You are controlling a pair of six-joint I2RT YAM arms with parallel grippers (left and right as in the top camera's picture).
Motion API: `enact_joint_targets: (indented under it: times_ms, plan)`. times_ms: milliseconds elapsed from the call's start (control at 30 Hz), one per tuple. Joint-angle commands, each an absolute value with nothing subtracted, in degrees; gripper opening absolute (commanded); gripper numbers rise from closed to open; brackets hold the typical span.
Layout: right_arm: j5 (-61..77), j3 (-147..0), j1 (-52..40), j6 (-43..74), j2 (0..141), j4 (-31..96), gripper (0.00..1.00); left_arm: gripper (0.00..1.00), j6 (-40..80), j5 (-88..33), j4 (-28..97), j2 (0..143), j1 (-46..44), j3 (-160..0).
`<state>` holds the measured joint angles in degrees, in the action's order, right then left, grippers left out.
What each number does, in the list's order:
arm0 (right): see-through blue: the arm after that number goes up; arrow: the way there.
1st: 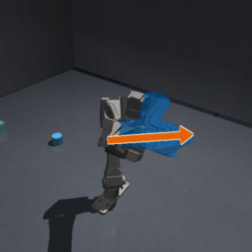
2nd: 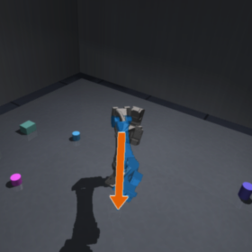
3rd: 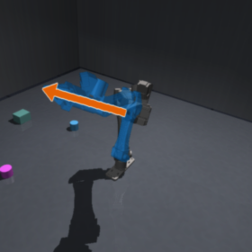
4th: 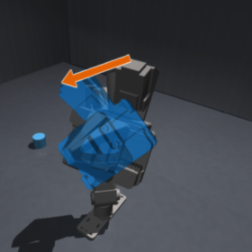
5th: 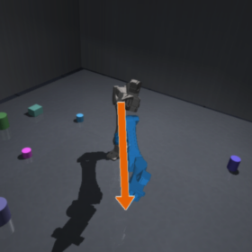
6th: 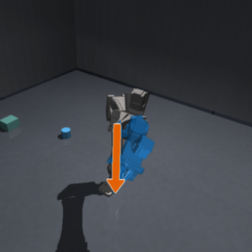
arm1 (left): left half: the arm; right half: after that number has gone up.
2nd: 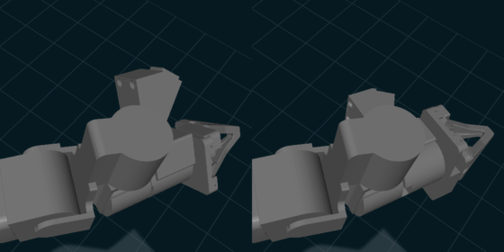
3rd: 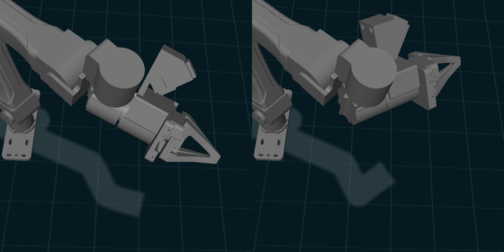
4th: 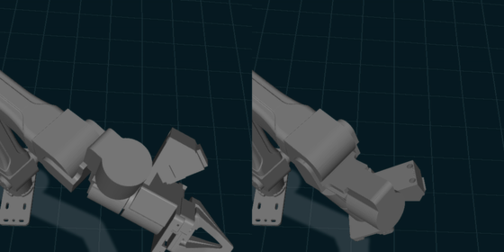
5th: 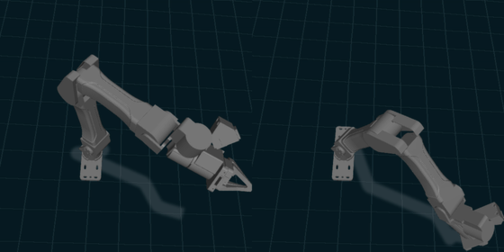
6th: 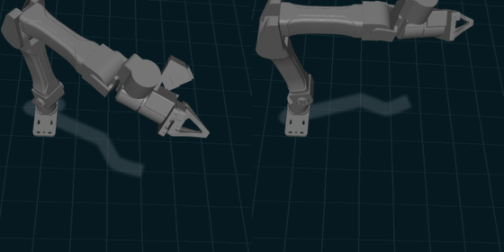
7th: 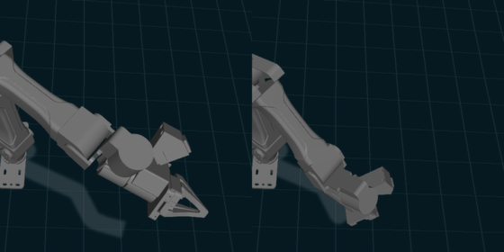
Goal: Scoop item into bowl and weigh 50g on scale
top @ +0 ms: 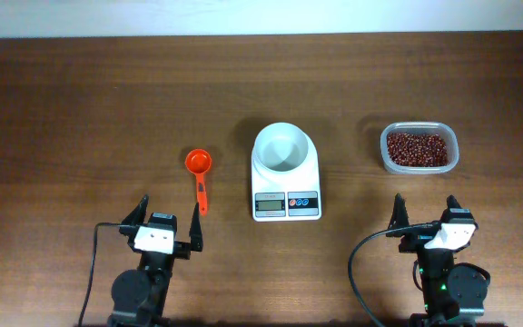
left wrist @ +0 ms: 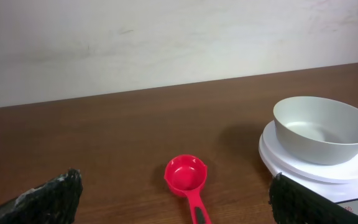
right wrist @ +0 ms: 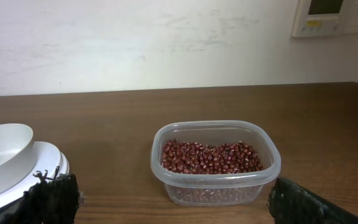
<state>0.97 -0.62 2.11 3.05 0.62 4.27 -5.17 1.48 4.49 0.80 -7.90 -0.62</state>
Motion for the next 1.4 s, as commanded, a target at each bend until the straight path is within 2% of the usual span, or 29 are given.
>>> enact_joint_targets:
  times_ms: [0,733,800,900,1033,1133,1200,1333,1367]
  plan:
    - [0.86,-0.32,2.33,3.44,0.43,4.54,0.99,0.99,-6.11,0.4,4.84,0.36,-7.6,-0.54]
    - [0.86,-0.32,2.33,3.42,0.4,4.54,0.99,0.99,-5.89,-0.05,4.86,0.36,-7.6,-0.64]
    - [0.86,-0.32,2.33,3.44,0.43,4.54,0.99,0.99,-2.17,-0.73,8.01,0.4,-7.6,-3.9]
    - [0.86,-0.32,2.33,3.44,0.43,4.54,0.99,0.99,2.22,-2.0,21.85,2.81,-7.6,-13.52]
    - [0.86,-0.32,2.33,3.44,0.4,4.54,0.99,0.99,2.35,-8.34,35.97,20.73,-7.6,-35.2]
    - [0.86,-0.32,2.33,3.42,0.43,4.54,0.99,0.99,1.89,-14.44,49.28,47.97,-7.6,-57.25]
    - [0.86,-0.32,2.33,3.42,0.4,4.54,0.99,0.99,1.91,-14.41,57.74,61.71,-7.6,-67.81]
    - [0.86,-0.32,2.33,3.42,0.4,4.54,0.99,1.0,1.89,-14.17,58.59,81.06,-7.6,-72.47]
    - [0.86,-0.32,2.33,3.44,0.43,4.54,0.99,0.44,1.91,-14.17,58.83,86.17,-7.6,-72.44]
